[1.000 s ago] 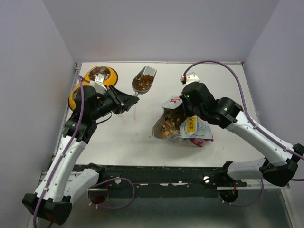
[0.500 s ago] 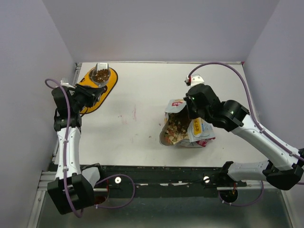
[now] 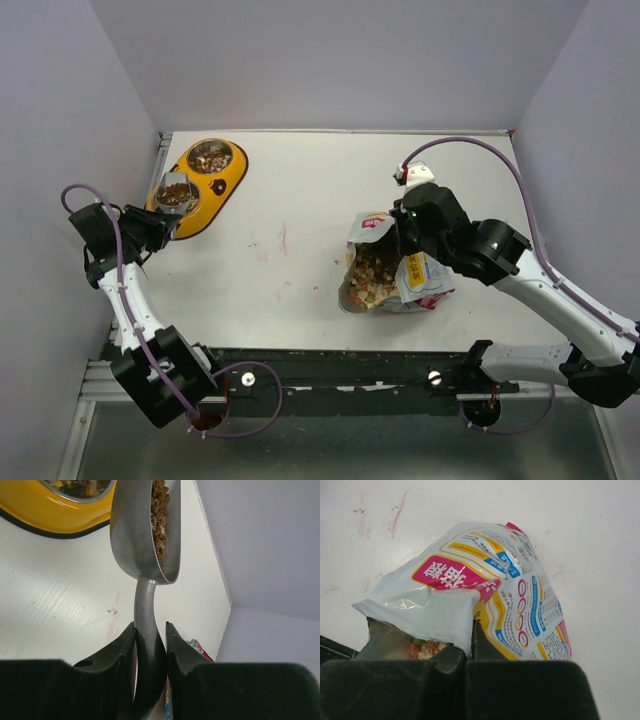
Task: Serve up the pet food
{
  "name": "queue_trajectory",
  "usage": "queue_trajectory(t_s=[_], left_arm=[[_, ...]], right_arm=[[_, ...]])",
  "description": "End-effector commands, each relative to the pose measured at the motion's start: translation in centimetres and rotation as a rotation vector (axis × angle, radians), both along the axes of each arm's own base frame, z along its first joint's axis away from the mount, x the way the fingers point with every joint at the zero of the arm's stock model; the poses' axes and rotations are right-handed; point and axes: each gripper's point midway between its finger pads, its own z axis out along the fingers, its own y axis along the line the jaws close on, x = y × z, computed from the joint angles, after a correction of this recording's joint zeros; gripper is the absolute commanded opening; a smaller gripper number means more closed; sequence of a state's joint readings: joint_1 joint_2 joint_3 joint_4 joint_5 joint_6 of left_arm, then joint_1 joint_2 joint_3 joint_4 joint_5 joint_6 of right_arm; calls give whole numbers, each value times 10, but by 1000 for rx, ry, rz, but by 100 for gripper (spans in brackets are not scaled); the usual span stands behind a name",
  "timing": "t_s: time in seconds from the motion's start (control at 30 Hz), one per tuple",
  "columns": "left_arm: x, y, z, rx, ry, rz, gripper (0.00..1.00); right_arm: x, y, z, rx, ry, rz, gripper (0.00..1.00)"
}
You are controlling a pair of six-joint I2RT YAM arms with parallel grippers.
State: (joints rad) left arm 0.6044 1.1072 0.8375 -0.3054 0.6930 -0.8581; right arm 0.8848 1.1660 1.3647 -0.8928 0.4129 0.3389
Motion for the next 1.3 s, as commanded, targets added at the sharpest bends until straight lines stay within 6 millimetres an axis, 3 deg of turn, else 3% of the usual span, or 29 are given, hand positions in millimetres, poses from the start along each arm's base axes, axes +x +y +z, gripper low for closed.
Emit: queue_trajectory(t_s=[0.0, 0.53, 0.9, 1.27], left_arm=[[-7, 14, -2, 41, 3, -29, 0], [-5, 45, -27, 77, 247, -44, 0], [6, 66, -24, 102, 334, -20, 0], [16, 73, -24, 158, 439, -19, 0]], right_arm=[[1, 13, 32, 136, -96, 32, 1], [4, 6, 25, 94, -135, 45, 1], [9, 8, 23, 77, -140, 38, 1], [13, 12, 27, 79, -147, 32, 1]])
